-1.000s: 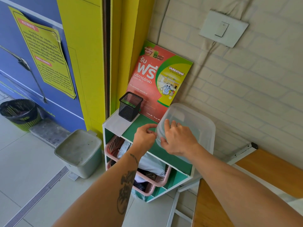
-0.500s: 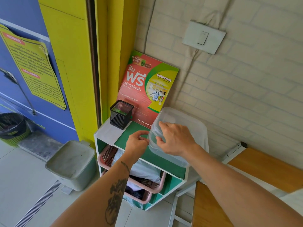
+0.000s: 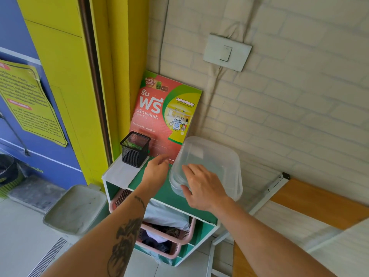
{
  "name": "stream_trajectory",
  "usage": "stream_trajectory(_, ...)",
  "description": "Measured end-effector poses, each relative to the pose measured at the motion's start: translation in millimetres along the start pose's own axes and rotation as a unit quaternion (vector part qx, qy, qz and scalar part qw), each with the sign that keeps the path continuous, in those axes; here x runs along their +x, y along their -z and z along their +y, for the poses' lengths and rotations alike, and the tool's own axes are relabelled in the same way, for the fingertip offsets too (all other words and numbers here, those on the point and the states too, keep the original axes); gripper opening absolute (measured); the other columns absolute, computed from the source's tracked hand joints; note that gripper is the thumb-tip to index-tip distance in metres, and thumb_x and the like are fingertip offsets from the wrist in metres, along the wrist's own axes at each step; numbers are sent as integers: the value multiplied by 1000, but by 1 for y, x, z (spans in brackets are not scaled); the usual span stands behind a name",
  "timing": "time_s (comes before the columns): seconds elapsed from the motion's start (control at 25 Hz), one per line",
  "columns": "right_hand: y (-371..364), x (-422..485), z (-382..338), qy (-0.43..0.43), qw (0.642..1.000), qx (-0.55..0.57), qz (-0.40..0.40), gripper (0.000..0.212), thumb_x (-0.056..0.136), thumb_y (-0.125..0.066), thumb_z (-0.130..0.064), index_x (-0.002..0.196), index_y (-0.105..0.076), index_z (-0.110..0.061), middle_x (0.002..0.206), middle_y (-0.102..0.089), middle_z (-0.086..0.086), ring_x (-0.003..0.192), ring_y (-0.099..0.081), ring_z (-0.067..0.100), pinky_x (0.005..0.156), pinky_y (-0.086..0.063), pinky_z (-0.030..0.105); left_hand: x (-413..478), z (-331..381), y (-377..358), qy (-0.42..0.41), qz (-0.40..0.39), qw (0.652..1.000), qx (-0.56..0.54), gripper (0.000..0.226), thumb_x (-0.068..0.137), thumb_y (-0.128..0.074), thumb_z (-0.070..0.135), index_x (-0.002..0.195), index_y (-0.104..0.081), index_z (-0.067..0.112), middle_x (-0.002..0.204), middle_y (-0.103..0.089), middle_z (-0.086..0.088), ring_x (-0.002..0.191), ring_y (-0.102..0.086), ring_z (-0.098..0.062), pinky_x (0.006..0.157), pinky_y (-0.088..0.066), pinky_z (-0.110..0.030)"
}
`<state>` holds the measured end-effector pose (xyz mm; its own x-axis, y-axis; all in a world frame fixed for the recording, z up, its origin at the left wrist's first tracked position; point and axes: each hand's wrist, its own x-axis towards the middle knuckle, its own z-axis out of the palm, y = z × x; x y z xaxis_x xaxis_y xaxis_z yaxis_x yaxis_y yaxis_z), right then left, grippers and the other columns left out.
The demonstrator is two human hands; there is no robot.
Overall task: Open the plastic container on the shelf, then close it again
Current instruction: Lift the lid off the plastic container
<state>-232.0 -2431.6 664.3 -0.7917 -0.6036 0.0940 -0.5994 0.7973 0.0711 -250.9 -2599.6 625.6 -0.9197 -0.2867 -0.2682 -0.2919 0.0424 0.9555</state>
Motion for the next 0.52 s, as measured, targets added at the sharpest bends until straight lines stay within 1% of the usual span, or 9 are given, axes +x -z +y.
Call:
stream_trajectory(0.04, 1, -1, 2, -8, 1000, 17, 9, 53, 87, -53, -38, 132, -51, -10, 125, -59, 9, 112, -56, 31, 81, -55, 46, -1, 6, -3, -12, -8, 1000, 25, 41, 93, -46, 20, 130, -63, 21, 127, -66, -6, 114, -62, -27, 102, -49, -44)
stream_trajectory(0.12, 5, -3, 13, -47, 995, 75, 49, 54, 88, -50, -39, 134, -51, -11, 131, -56, 8, 117, -53, 30, 88, -52, 45, -2, 14, -8, -39, -18, 996, 77, 44, 96, -45, 21, 138, -55, 18, 139, -58, -5, 125, -55, -25, 107, -41, -38)
stream_trajectory(0.24, 5, -15, 46, -173, 969, 158, 84, 57, 92, -49, -37, 143, -43, -13, 147, -43, 9, 136, -37, 26, 108, -40, 45, -5, 23, -20, -97, -21, 984, 146, 47, 97, -46, 25, 143, -47, 17, 145, -52, -6, 127, -53, -25, 110, -40, -42)
stream_trajectory(0.32, -1, -31, 70, -281, 943, 171, 56, 63, 93, -52, -35, 150, -32, -16, 158, -28, 11, 146, -22, 27, 116, -29, 46, -7, 29, -27, -132, -25, 971, 196, 49, 98, -45, 27, 145, -43, 16, 146, -50, -5, 127, -51, -26, 108, -39, -39)
stream_trajectory(0.36, -1, -40, 77, -333, 922, 197, 38, 66, 93, -54, -35, 151, -28, -18, 158, -27, 10, 146, -22, 27, 116, -29, 46, -10, 31, -31, -144, -35, 965, 215, 48, 98, -45, 27, 145, -42, 15, 145, -50, -5, 128, -50, -27, 104, -38, -37)
stream_trajectory(0.4, -2, -47, 82, -372, 895, 243, 35, 65, 94, -55, -32, 151, -27, -18, 154, -33, 9, 141, -29, 26, 113, -32, 44, -11, 31, -33, -154, -46, 961, 227, 48, 98, -44, 26, 145, -41, 15, 145, -49, -5, 128, -49, -27, 102, -37, -35)
stream_trajectory(0.44, -1, -51, 83, -396, 866, 303, 39, 61, 95, -56, -29, 149, -30, -18, 147, -40, 5, 132, -37, 22, 107, -35, 40, -12, 31, -36, -156, -58, 957, 235, 50, 98, -44, 25, 146, -39, 14, 147, -47, -7, 131, -46, -28, 103, -36, -35)
stream_trajectory(0.48, -2, -53, 81, -402, 843, 356, 39, 58, 96, -55, -25, 148, -32, -18, 142, -44, 0, 126, -42, 18, 103, -36, 37, -11, 30, -38, -157, -68, 955, 241, 54, 97, -44, 25, 149, -35, 13, 152, -42, -7, 137, -41, -28, 109, -34, -37)
stream_trajectory(0.52, -3, -54, 78, -398, 832, 385, 36, 58, 97, -55, -23, 150, -31, -18, 148, -44, 1, 128, -43, 18, 105, -35, 36, -13, 29, -41, -148, -76, 954, 248, 57, 98, -45, 24, 152, -31, 13, 157, -35, -7, 143, -35, -27, 115, -29, -39)
